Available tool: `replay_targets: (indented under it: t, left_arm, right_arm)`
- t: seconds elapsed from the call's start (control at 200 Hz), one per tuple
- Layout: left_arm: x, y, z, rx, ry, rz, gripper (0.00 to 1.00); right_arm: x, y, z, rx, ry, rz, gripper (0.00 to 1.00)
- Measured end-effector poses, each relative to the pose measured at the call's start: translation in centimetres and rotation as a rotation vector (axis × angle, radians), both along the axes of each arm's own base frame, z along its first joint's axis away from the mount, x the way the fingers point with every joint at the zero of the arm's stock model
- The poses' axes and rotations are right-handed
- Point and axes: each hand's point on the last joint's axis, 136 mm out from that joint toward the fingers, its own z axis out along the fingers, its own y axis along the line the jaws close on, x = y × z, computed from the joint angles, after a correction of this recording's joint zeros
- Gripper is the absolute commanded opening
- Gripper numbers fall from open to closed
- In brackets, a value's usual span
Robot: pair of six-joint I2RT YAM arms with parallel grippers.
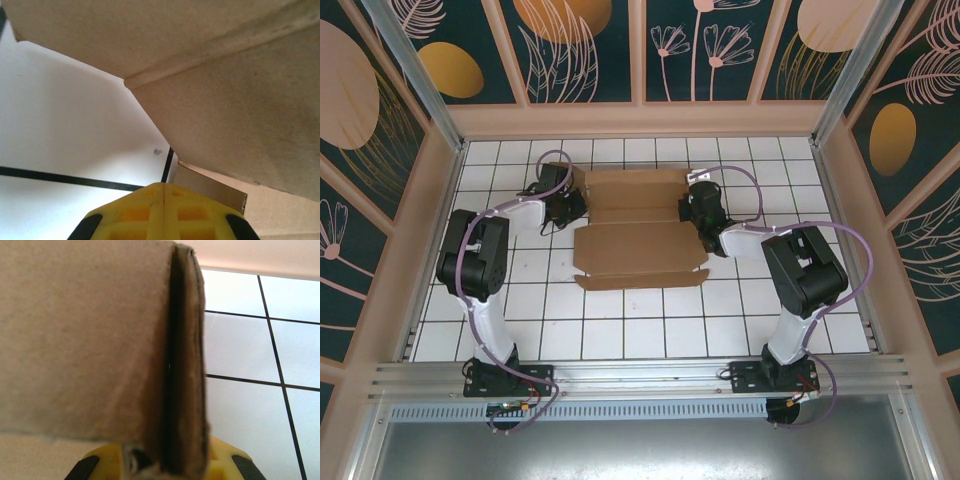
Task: Fold the paper box
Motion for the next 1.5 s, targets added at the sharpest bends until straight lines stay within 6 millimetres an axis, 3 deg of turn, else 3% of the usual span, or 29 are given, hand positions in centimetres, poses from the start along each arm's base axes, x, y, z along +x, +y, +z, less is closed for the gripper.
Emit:
replay_targets:
  t: [0.24,0.535,0.666,0.811,1.021,1.081,1.126,1.211,1.311,1.401,1.496]
  left_arm:
    - [-0.3,-2.0,-2.0,0.0,0.032,-0.025,0.0]
    - [0.1,-1.8,-1.9,-0.004,0.029,0.0,0.0]
    - [-0.3,-0.9,-0.7,0.005,0.01,0.02,0.0]
    - [-1.7,1.7,3.2,0.017,-0.066,0.071,0.05]
    - [-2.9,4.9,12.2,0.096,-0.309,0.126,0.12]
    - [-3.0,6.2,14.7,0.124,-0.374,0.164,0.17]
    - [-3.1,7.7,16.3,0.145,-0.415,0.204,0.26]
    - [-2.9,10.5,17.8,0.156,-0.456,0.281,0.34]
    - [-1.9,12.9,17.3,0.163,-0.459,0.331,0.34]
    - [-0.4,13.1,14.2,0.149,-0.392,0.305,0.34]
    - [1.6,11.5,10.0,0.118,-0.303,0.212,0.33]
  right_arm:
    - [0.1,0.1,0.1,-0.002,0.003,0.004,0.0]
    - [0.1,0.0,0.1,-0.006,0.006,0.004,0.0]
    - [0.2,-0.4,0.0,-0.014,0.008,0.002,0.0]
    - [0.5,-1.0,0.0,-0.016,0.009,-0.004,0.0]
    - [0.6,-1.1,0.0,-0.035,0.006,0.009,0.0]
    - [0.6,-1.1,0.0,-0.036,0.006,0.012,0.0]
    - [0.6,-1.0,0.0,-0.037,0.006,0.015,0.0]
    - [0.5,-1.0,0.0,-0.037,0.006,0.021,0.0]
    - [0.5,-0.9,0.0,-0.037,0.006,0.023,0.0]
    - [0.5,-0.9,0.0,-0.035,0.006,0.025,0.0]
    - [0.5,-0.9,0.0,-0.034,0.007,0.028,0.0]
